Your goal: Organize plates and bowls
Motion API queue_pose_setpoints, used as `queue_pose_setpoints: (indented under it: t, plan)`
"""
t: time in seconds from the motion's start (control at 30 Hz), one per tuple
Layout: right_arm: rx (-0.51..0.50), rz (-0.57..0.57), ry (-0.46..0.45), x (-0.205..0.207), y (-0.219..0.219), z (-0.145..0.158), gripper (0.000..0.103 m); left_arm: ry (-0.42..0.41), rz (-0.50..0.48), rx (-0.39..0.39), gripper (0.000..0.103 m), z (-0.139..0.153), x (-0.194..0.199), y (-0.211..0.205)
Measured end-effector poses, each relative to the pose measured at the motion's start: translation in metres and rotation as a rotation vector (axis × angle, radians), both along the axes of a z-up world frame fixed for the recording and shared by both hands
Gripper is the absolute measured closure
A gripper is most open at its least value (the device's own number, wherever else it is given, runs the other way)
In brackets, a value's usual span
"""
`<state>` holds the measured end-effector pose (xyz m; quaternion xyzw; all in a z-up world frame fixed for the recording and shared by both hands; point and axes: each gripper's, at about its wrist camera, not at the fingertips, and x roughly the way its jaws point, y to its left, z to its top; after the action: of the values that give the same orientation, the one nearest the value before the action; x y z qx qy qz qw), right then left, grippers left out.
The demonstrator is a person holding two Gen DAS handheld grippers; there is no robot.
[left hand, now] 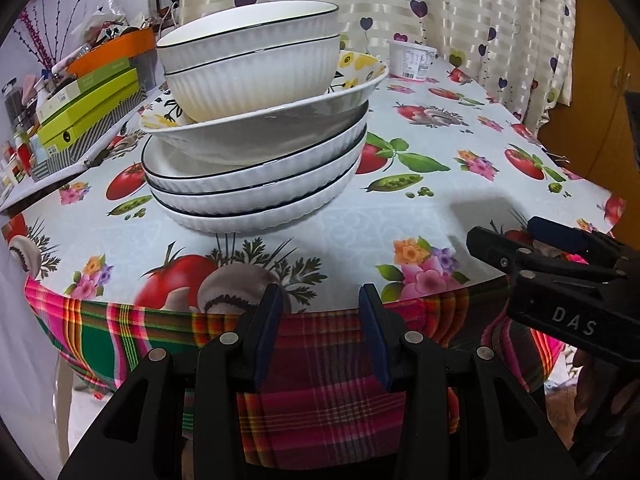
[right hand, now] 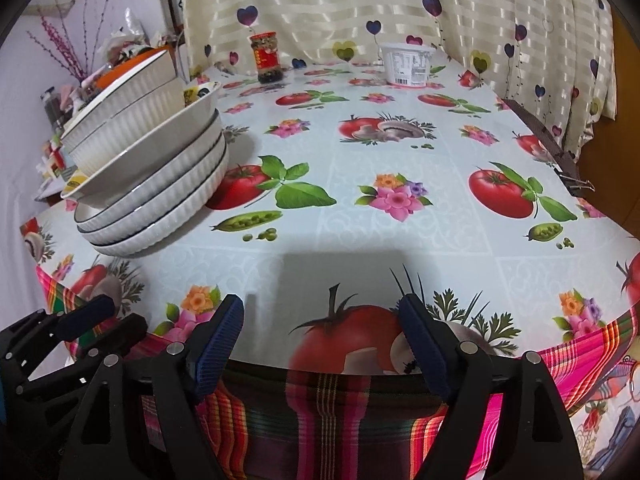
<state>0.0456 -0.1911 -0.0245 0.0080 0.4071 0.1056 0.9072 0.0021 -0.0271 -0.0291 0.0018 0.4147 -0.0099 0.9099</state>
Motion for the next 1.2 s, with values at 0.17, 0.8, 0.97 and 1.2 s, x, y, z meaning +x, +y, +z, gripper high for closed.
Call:
queue_pose_setpoints:
  t: [0.17, 0.8, 0.97, 1.2]
  plan:
    - [-0.004, -0.002, -0.002, -0.0009, -0.0006, 0.0002, 0.022, -0.002, 0.014, -0.012, 0.062, -0.0004, 0.0014, 0.0005]
    - [-0.016, -0.014, -0.009, -0.0009, -0.0019, -0.002, 0.021, -0.001, 0.037, -0.003, 0.062, -0.0009, 0.0028, -0.0028]
    - [-0.016, -0.015, -0.009, -0.001, -0.0019, -0.002, 0.021, -0.001, 0.037, -0.002, 0.062, -0.0009, 0.0027, -0.003]
    - [-0.016, -0.014, -0.009, -0.001, -0.0015, -0.0019, 0.021, -0.001, 0.037, -0.003, 0.062, -0.001, 0.0027, -0.0026]
